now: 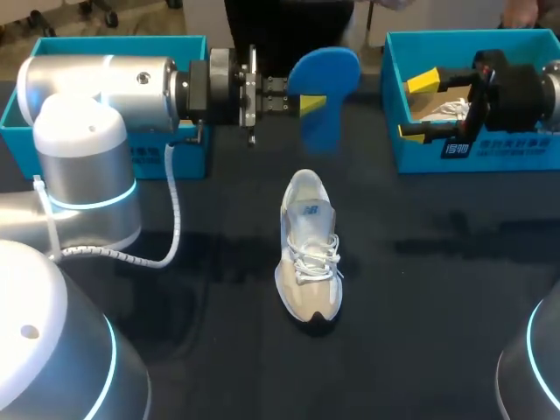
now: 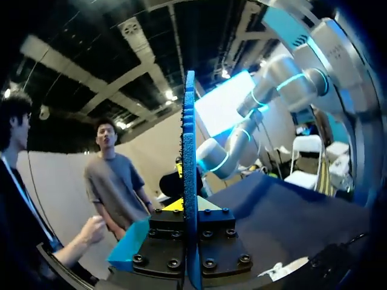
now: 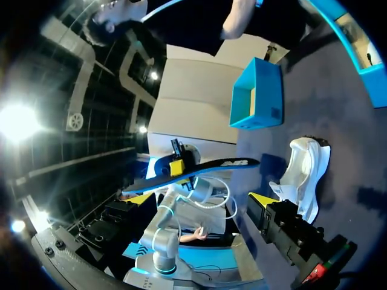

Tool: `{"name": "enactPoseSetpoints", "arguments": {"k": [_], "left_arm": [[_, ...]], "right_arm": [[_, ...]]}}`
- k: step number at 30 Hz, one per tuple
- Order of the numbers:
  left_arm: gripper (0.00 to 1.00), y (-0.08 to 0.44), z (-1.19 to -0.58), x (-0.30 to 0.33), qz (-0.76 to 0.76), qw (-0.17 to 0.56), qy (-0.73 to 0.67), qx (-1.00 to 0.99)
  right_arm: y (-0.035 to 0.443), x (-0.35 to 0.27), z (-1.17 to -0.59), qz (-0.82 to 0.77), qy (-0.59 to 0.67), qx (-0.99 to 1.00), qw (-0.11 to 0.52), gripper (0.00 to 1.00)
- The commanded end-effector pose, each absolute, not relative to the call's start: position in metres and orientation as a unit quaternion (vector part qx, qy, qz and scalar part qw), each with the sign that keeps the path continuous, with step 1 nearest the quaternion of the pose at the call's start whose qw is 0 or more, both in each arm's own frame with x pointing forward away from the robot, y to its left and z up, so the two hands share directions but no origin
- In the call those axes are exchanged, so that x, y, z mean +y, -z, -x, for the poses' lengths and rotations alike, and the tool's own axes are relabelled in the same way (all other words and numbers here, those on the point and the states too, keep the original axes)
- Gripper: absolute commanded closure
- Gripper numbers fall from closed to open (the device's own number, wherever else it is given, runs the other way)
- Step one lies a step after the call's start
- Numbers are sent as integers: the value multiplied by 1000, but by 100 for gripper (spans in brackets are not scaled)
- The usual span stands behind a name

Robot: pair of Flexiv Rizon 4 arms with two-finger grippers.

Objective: Take the shoe out of the shoebox, open the shoe tongue, remove and reinsert the insole, then place the shoe into the shoebox

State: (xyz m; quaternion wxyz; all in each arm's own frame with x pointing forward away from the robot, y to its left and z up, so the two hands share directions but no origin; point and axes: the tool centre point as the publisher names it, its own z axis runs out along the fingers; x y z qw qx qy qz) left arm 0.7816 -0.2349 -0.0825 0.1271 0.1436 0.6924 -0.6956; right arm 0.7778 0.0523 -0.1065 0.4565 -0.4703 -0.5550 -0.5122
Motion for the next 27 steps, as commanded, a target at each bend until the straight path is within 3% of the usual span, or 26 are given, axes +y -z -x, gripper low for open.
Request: {"name": "enactPoseSetpoints", "arguments": {"k": [1,7,10,15,27], "left_arm": [[100,81,-780,-237,112,-70,701,700],[100,81,-780,-237,112,-70,701,700],[100,96,-780,-236,204,-185,672,687],[100,111,-782,-232,284,-306,619,665],[100,117,-787,-219,419,-476,549,544]], "right_arm": [[107,53,-777,471,512,-555,456,0],[107,53,-777,471,512,-555,456,0],[107,53,-777,471,512,-555,456,0],[107,53,-777,471,512,-555,456,0],[107,53,-777,471,512,-555,456,0]]}}
